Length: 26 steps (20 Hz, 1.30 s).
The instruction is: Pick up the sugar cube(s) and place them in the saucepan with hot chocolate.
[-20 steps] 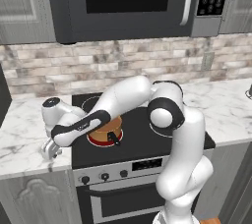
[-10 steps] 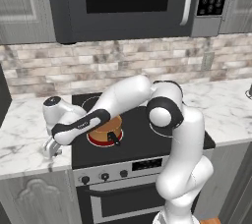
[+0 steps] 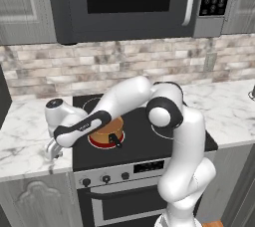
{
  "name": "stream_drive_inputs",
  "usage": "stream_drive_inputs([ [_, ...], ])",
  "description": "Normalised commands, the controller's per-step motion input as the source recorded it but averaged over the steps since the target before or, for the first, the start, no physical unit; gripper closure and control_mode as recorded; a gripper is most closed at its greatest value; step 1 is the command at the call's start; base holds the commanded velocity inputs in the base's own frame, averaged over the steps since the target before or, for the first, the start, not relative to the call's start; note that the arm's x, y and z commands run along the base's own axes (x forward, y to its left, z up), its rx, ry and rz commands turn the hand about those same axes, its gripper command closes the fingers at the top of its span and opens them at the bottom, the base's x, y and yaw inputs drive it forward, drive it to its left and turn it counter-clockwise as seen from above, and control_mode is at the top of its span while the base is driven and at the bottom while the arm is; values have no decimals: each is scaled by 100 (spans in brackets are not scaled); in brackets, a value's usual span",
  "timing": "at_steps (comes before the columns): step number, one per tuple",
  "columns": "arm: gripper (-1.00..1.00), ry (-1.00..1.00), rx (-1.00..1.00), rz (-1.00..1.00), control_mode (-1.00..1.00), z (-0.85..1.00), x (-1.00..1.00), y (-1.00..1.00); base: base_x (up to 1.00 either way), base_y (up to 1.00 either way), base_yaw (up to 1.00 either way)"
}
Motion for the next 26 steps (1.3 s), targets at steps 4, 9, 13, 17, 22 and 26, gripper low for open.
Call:
stream_drive_inputs([
  [4,-100,0,1,0,-100,-15,14,4,0,0,0],
  [9,-100,0,0,0,-100,-11,7,13,0,0,0],
  [13,-100,0,0,0,-100,-6,0,18,0,0,0],
  [17,-100,0,0,0,-100,-5,0,12,0,0,0],
  [22,-100,0,0,0,-100,-7,0,1,0,0,0],
  [26,-100,0,0,0,-100,-9,0,-2,0,0,0],
])
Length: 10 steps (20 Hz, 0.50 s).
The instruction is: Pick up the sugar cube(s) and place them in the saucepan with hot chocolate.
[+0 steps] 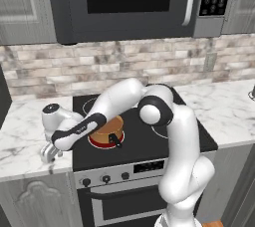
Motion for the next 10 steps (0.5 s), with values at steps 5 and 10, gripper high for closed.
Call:
stream_drive_inputs([
  [5,-100,0,3,0,-100,-8,-8,-29,0,0,0],
  [10,-100,0,1,0,-100,-9,-1,-14,0,0,0],
])
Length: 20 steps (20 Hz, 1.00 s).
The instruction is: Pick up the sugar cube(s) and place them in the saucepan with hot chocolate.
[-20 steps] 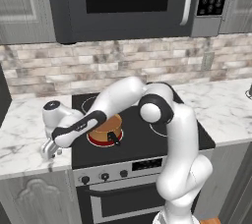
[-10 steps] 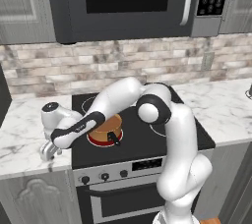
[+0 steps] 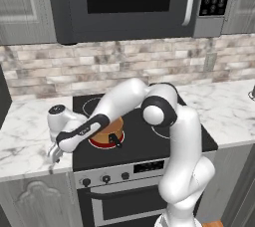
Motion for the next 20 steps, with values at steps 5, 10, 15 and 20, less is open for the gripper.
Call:
stream_drive_inputs([
  [5,-100,0,0,0,-100,-7,0,0,0,0,0],
  [10,-100,0,0,0,-100,-2,9,9,0,0,0],
  [15,-100,0,0,0,-100,0,14,11,0,0,0],
  [20,-100,0,0,0,-100,0,1,4,0,0,0],
])
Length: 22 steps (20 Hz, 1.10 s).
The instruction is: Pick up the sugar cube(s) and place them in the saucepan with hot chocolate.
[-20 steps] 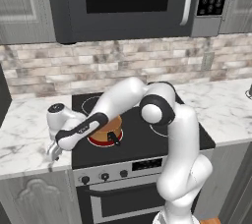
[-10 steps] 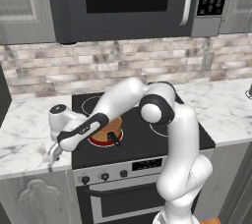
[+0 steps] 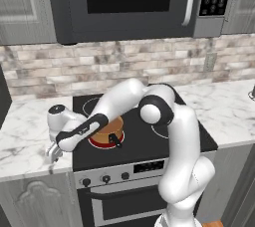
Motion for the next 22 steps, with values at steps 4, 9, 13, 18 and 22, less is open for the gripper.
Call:
stream_drive_inputs([
  [4,-100,0,0,0,-100,-1,0,0,0,0,0],
  [9,-100,0,0,0,-100,-4,-4,0,0,0,0],
  [13,-100,0,0,0,-100,-6,0,0,0,0,0],
  [18,-100,0,0,0,-100,-6,-2,0,0,0,0],
  [22,-100,0,0,0,-100,-24,-14,0,0,0,0],
])
